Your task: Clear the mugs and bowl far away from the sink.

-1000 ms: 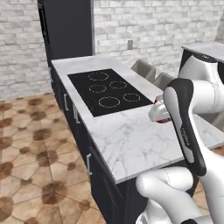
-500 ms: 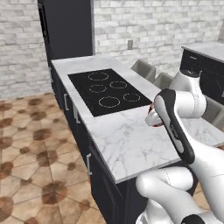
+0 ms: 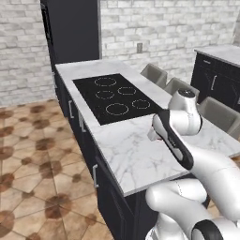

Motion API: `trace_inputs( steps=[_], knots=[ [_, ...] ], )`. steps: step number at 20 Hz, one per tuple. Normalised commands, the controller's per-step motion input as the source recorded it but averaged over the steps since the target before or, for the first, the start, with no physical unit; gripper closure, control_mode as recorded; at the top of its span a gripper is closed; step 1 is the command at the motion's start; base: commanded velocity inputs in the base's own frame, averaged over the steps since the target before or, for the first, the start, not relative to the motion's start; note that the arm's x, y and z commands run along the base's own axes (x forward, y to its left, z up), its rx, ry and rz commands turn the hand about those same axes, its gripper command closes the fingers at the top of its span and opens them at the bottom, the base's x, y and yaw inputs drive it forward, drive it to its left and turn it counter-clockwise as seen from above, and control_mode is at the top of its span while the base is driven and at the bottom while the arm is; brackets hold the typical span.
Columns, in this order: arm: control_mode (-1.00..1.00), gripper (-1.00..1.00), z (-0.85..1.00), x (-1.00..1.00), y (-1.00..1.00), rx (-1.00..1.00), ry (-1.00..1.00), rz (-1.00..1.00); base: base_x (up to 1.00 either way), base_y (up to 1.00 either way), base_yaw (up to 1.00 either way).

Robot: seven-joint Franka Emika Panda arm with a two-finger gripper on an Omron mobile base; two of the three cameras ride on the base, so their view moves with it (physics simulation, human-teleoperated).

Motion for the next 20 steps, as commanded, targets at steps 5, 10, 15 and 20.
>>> trace_inputs(
  steps=[5,10,15,20],
  knots=[
    [-1.00,1.00,-0.50,0.62,0.00,0.00,0.00,0.00,0.00,0.00,0.00],
    [-1.00,1.00,-0.38,0.55,0.00,0.00,0.00,0.00,0.00,0.00,0.00],
    [-1.00,1.00,-0.32,0.50,0.00,0.00,0.02,0.00,0.00,0.00,0.00],
    [-1.00,1.00,-0.22,0.43,0.00,0.00,0.10,0.00,0.00,0.00,0.00]
  ],
)
